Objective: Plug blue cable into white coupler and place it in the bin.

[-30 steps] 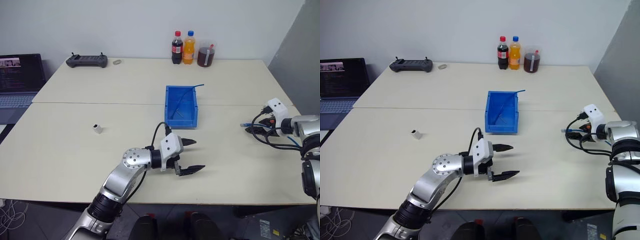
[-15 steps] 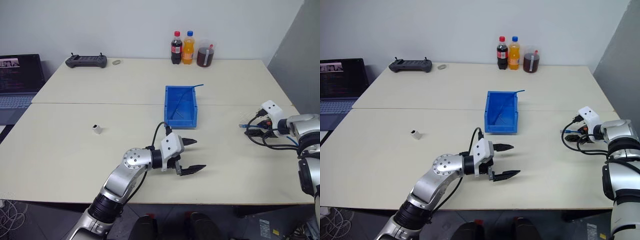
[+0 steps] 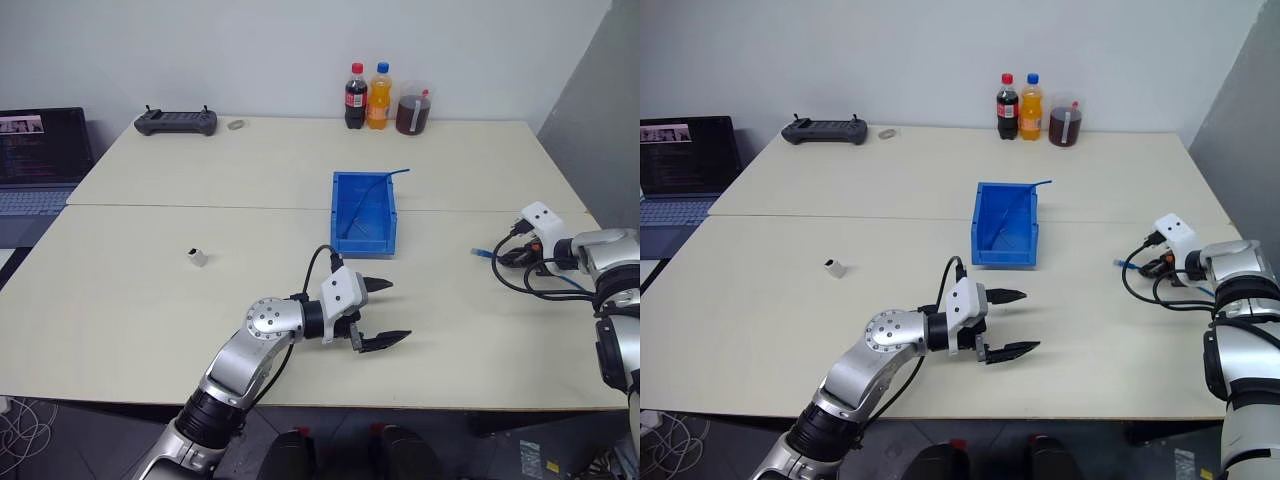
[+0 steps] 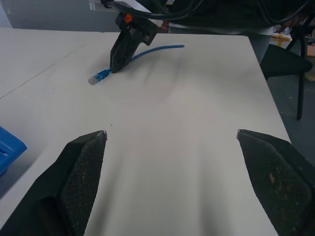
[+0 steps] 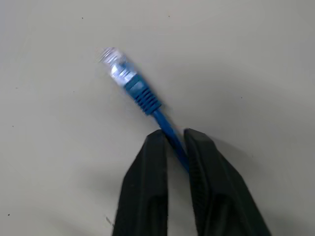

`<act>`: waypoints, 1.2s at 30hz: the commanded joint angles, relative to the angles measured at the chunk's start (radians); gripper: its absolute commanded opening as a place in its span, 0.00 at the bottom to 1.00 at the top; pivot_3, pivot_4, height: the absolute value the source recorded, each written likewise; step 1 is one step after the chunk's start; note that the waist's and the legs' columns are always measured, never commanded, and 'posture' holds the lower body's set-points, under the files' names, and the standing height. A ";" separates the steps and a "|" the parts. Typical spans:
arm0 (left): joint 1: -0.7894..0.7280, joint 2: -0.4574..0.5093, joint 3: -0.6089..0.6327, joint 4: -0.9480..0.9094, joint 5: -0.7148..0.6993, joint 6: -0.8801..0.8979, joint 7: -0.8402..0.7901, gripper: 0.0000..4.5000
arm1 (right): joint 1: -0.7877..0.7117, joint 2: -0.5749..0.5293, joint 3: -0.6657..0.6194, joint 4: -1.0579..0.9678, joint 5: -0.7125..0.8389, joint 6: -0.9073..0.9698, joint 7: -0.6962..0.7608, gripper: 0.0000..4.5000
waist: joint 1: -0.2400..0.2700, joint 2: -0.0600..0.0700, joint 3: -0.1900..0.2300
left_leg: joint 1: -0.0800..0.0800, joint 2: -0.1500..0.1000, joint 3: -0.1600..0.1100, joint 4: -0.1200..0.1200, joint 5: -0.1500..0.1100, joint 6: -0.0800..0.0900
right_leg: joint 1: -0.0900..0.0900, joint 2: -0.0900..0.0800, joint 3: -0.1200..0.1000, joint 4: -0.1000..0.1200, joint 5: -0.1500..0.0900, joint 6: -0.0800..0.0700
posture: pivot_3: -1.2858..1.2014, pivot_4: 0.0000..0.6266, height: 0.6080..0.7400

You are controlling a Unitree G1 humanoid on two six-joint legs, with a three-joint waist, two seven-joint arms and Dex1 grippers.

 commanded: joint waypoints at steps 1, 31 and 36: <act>-0.006 0.009 -0.002 -0.034 0.013 -0.025 0.002 1.00 | 0.001 -0.010 -0.005 -0.002 -0.004 -0.031 0.024 0.00 | 0.000 0.000 0.000 | 0.000 0.000 0.000 0.000 0.000 0.000 | 0.000 0.000 0.000 0.000 0.000 0.000 | 0.52 0.24 1.00; 1.072 0.017 0.340 -0.470 0.081 -0.235 0.410 1.00 | 0.356 0.462 0.393 -1.039 0.086 0.202 -0.006 0.00 | -0.004 -0.006 0.007 | 0.013 0.002 -0.002 -0.002 -0.001 0.001 | 0.009 -0.001 -0.004 -0.002 -0.002 -0.004 | 0.52 0.24 1.00; 1.084 0.005 0.323 -0.394 0.118 -0.331 0.424 1.00 | 0.343 0.478 0.389 -0.980 0.093 0.168 0.013 0.23 | -0.005 -0.006 0.007 | 0.014 0.003 -0.002 -0.003 -0.001 0.001 | 0.009 0.000 -0.004 -0.001 -0.003 -0.005 | 0.52 0.24 1.00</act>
